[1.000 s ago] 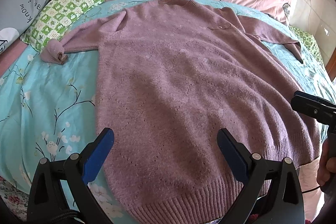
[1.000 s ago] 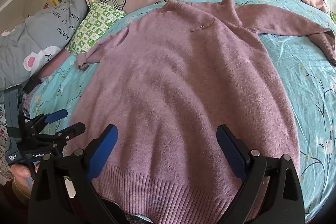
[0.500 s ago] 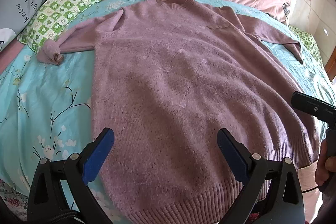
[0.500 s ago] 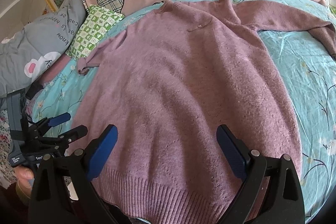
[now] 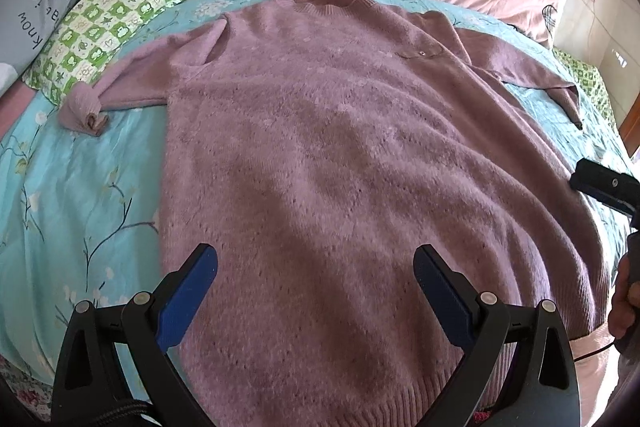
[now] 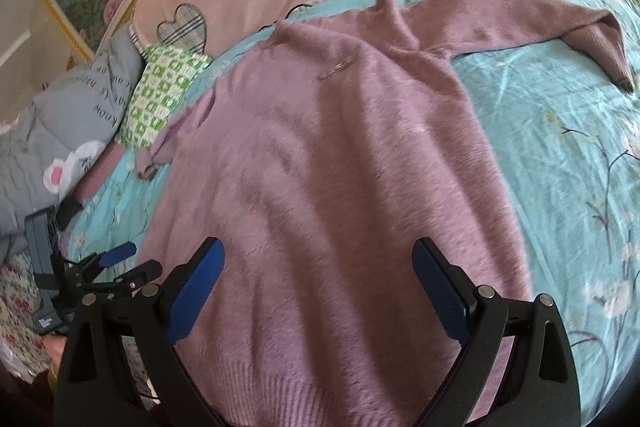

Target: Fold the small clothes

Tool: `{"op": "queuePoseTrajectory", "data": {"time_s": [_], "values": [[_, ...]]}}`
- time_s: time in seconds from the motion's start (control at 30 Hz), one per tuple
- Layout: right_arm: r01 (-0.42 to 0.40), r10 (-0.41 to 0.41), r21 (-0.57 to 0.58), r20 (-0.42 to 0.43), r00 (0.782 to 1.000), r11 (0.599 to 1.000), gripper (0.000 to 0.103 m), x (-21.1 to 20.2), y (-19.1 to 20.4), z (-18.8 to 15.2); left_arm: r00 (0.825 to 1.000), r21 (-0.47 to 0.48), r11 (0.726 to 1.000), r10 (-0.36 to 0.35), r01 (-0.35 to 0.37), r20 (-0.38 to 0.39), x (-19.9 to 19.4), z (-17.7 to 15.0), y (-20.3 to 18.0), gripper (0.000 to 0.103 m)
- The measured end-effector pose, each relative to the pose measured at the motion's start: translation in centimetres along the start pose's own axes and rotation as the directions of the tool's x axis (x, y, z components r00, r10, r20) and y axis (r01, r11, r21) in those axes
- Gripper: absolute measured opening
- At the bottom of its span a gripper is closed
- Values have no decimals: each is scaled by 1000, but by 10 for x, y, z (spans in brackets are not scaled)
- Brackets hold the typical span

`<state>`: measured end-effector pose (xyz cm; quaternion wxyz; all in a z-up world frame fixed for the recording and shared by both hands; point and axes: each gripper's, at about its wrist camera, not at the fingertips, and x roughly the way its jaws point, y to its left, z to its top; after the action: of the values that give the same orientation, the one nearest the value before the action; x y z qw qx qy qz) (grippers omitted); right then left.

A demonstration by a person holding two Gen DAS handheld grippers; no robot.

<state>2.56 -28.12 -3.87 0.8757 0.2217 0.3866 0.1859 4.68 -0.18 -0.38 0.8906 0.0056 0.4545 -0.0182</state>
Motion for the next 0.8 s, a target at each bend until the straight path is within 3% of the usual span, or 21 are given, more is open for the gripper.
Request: {"op": "queuePoseTrajectory", "data": {"time_s": [0.33,0.57,0.7,0.8], "values": [[50,-61,161,63,996,986,95,-18,-78,55,999,9,999,35,-35,30,18,45,8,99],[53,-122,354,177,977,934,93,-44,-163,111,998,-13,999,53,-53,37,34,88,17,99],[65,-183,451,222,958,890,79,-51,-209,143,998,-38,998,56,-55,34,43,105,21,99],[9,-162,528,244,956,849,72,-49,-242,162,998,-42,997,63,-62,22,51,114,21,99]]}}
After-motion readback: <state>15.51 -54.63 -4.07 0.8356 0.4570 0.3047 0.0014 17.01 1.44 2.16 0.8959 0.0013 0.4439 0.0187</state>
